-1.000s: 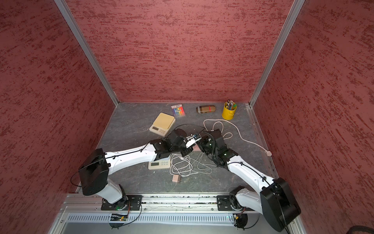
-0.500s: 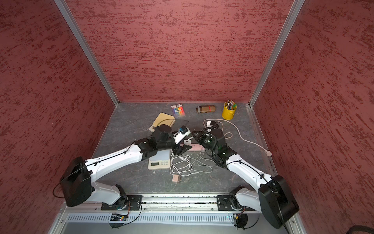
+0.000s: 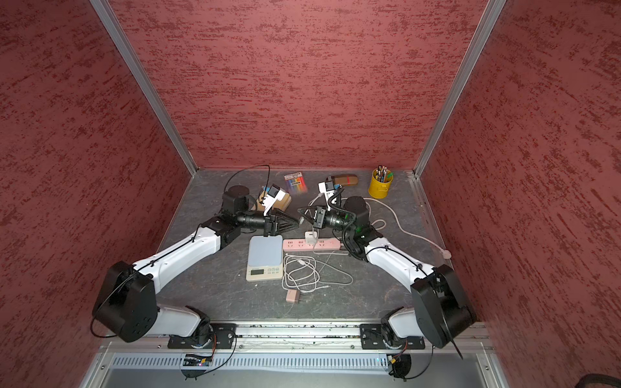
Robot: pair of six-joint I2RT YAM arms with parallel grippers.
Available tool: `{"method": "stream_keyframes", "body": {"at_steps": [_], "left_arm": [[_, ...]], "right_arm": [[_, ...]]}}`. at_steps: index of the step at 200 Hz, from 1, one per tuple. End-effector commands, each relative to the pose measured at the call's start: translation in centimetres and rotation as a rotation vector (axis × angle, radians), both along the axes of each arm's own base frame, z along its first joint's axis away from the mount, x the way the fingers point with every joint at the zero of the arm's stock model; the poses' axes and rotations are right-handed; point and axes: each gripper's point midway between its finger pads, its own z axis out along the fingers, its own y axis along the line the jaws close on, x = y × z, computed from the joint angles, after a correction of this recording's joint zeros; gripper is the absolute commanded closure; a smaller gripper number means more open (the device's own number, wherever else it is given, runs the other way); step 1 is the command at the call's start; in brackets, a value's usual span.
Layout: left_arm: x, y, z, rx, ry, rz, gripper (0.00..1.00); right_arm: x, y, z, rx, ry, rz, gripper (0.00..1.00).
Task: Charge the electronic scale
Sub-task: Pick up the charging cable from the center of the board.
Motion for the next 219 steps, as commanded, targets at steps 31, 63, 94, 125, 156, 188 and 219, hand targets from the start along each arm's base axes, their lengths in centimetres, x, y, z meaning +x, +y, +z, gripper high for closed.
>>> {"method": "stream_keyframes", "body": {"at_steps": [31,63,94,125,156,188,219], "left_arm": [[0.6,0.3,-0.7,0.019,0.026,0.029,0.51],[0.4,0.1,-0.4,-0.001,0.038,-0.004,0.52],[-0.3,-0.4,0.1,-0.019,0.032,-0.043,0.6],[-0.4,-0.5,-0.4,-0.002,0.041,-0.043,0.75],[-0.4,-0.5,-0.5,0.015,0.032,-0.03,0.88],[-0.4,-0.6,-1.1,0.067,0.01,-0.003,0.91],[-0.2,-0.7,-2.4,0.195,-0.076,0.071,0.92]], "right_arm": [[-1.4,0.0,2.2,0.062,-0.09,0.056,1.0],[-2.2,0.0,2.4,0.096,-0.092,0.09,1.0],[-2.0,-0.1,2.4,0.1,-0.079,0.079,1.0],[-1.4,-0.2,2.2,0.101,-0.044,0.05,1.0],[-1.0,-0.5,1.8,0.085,-0.01,0.013,1.0],[-0.5,-1.1,1.3,0.048,0.026,-0.052,0.69],[-0.2,-2.3,0.6,-0.03,0.089,-0.137,0.5]]}}
